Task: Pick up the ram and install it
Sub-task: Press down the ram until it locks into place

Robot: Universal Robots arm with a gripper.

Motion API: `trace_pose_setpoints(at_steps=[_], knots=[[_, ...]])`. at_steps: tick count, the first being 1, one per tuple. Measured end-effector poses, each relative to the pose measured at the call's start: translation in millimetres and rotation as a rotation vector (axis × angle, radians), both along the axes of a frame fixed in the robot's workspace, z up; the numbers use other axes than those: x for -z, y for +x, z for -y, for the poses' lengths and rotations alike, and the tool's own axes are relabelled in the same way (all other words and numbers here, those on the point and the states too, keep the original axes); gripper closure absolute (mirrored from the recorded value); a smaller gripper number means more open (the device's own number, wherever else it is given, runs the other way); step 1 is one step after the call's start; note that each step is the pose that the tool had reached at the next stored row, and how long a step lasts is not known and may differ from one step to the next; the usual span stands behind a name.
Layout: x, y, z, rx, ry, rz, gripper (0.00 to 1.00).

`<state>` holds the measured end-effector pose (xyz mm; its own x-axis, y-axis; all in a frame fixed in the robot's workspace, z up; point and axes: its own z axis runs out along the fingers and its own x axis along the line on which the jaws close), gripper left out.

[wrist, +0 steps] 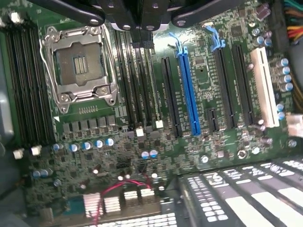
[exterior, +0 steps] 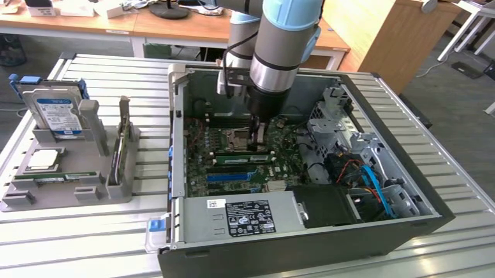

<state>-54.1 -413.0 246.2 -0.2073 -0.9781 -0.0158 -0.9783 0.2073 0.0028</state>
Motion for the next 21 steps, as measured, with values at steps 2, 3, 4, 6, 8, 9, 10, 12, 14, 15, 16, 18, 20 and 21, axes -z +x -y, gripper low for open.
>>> trace_pose_setpoints(at_steps=[2,3,4,6,8,9,10,12,14,15,16,18,20,21], knots=[[0.0,0.0,0.0,0.024,0.0000,0.0000,0.89],[0.1,0.0,0.0,0.037,0.0000,0.0000,0.89],[0.1,-0.1,0.0,0.051,0.0000,0.0000,0.89],[0.3,-0.2,0.0,0.078,-0.0001,0.0000,0.89],[0.5,-0.5,0.0,0.106,0.0000,0.0000,0.89],[0.5,-0.7,0.0,0.117,0.0000,0.0000,0.89],[0.6,-1.0,0.0,0.129,0.0000,0.0000,0.89],[0.7,-1.6,0.0,0.151,0.0000,0.0000,0.89],[0.9,-2.3,-0.1,0.172,0.0000,0.0000,0.89],[1.0,-2.6,-0.1,0.181,0.0000,0.0000,0.89],[1.0,-2.9,-0.2,0.191,0.0000,0.0000,0.89],[1.2,-3.6,-0.3,0.210,0.0000,0.0000,0.89],[1.4,-4.2,-0.4,0.229,0.0000,0.0000,0.89],[1.4,-4.5,-0.4,0.237,0.0000,0.0000,0.89]])
